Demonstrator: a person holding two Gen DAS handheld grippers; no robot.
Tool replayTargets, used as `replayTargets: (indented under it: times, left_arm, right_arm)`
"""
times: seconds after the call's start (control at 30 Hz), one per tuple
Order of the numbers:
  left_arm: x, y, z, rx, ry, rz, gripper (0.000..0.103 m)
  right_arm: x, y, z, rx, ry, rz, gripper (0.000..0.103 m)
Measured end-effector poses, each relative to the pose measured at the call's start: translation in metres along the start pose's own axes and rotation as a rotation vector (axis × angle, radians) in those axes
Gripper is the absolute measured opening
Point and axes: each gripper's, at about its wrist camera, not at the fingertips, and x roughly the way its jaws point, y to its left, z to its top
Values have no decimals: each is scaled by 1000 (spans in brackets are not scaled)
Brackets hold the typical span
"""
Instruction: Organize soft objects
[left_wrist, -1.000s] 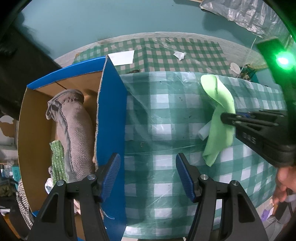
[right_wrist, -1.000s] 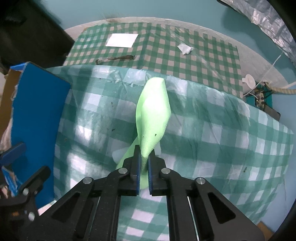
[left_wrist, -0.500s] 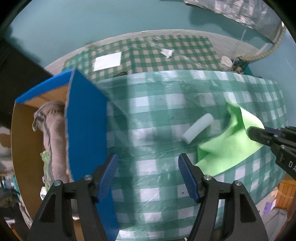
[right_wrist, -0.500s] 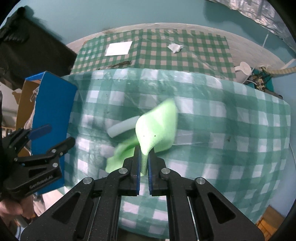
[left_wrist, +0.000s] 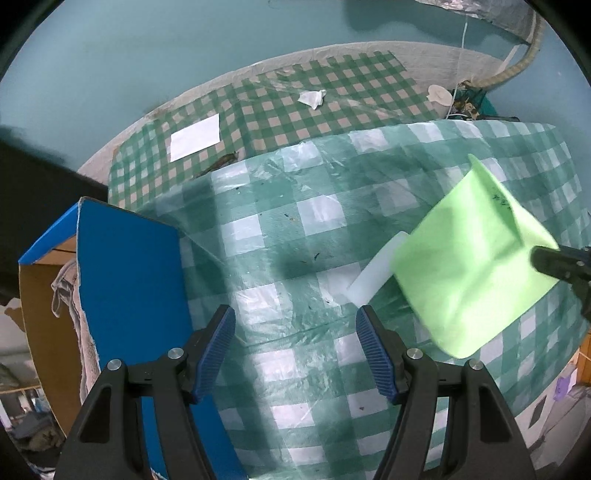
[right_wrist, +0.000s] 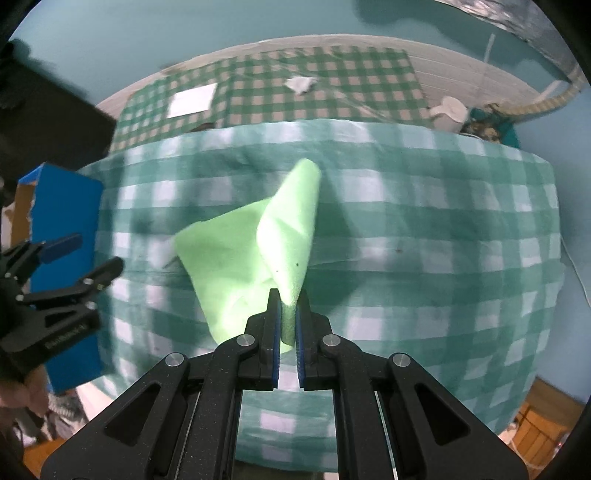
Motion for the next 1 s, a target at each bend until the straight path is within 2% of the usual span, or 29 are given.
replayTargets:
  times: [0.1,0.23,0.37,0.47,0.53,0.63,0.73,1.0]
  left_arm:
    - [3,2,1,-10,7,0,69]
    - [6,-2,4,-7,14,-8,69]
    - [8,-9,8,21,11,-12,70]
    - [11,-16,11,45,10,-18,70]
    - [14,-21,14,64,12,-17,71]
    - [20,-28,18,94,19,-6,71]
    - [26,-31,20,109,30,7,71]
    - [30,-34,24,107,41,8,71]
  right_arm:
    - [-2,-20,-3,28,-2,-40,6]
    - [-5,-49,-9,75,6,-50,6]
    - [-2,-59,-10,92,21,34,7]
    - [7,-56,-8,74,36,77,17]
    - [13,-55,-7,71,44,98,38]
    - [24,-51,-6,55,61,98,54]
    - [32,-48,-5,38,78,35,58]
    - [52,-44,1,20,99,-39,60]
